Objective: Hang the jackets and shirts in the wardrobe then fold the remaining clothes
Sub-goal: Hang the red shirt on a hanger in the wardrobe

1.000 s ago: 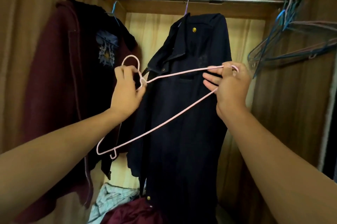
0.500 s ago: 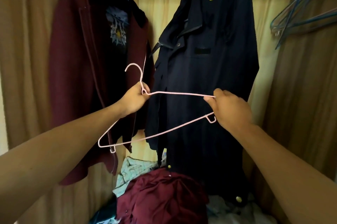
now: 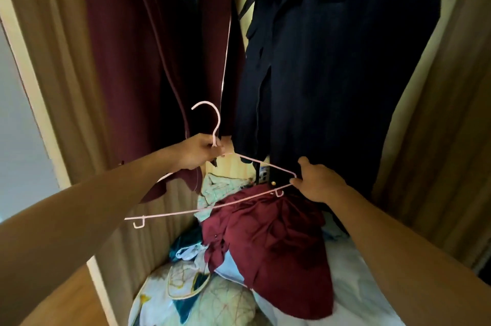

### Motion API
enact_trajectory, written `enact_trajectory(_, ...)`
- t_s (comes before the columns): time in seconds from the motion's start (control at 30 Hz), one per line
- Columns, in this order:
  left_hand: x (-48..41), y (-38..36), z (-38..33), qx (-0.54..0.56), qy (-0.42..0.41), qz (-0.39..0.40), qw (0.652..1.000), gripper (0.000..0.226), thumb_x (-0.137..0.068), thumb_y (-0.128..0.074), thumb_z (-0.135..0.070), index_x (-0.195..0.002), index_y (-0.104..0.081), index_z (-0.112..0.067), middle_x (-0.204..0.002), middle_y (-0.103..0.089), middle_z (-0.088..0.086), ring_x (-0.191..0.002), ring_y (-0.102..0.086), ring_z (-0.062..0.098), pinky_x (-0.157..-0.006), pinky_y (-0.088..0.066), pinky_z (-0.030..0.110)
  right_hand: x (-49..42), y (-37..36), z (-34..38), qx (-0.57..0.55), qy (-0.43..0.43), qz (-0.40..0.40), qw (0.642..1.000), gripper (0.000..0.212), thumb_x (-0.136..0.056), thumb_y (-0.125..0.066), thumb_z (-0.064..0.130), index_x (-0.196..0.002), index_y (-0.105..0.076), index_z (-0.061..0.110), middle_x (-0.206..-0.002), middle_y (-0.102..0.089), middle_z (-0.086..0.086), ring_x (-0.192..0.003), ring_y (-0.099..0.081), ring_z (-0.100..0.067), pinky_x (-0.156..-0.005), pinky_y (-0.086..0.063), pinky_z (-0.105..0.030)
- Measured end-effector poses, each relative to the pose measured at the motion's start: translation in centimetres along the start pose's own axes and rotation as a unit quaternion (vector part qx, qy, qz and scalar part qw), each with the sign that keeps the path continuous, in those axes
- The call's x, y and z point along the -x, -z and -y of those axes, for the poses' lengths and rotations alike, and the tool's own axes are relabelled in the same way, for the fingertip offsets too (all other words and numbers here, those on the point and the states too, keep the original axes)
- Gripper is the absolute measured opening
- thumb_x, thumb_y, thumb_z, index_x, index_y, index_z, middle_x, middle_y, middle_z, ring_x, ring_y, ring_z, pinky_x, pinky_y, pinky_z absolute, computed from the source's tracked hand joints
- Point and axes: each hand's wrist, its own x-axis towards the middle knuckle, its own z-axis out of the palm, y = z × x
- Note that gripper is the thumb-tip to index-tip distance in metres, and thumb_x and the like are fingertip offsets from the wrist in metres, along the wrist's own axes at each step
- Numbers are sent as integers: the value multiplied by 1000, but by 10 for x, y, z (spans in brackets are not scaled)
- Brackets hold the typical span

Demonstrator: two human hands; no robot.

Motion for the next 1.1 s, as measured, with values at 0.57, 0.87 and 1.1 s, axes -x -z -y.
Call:
enact_trajectory(0.57,-57,-39,99,-78,77,69,992,18,-104,-53,-30,-92,-63,-21,-72,-52,8,-60,-53,25,-53,-47,30,-116,-146,-25,5,-89,94,992,79,-99,-57,41,-160,-9,27,-161,-22,-20,-145,-30,-44,-114,-35,-59)
enact_trajectory(0.87,-69,-42,94,-65,72,100,990,22,-104,-53,-27,-106,-65,-9,-84,-57,7,-66,-48,26,-61,-49,38,-140,-156,-26,28,-122,90,988,63,-100,-53,43,-154,-30,22,-149,-47,-15,-132,-51,-38,-102,-49,-52)
enact_trajectory(1.1,-84,-32,103,-29,51,127,990,19,-103,-54,-27,-97,-66,-15,-84,-61,10,-76,-51,25,-66,-43,36,-122,-133,-25,-115,-245,124,955,45,-104,-42,24,-144,-45,4,-112,-66,-23,-89,-71,-37,-75,-62,-46)
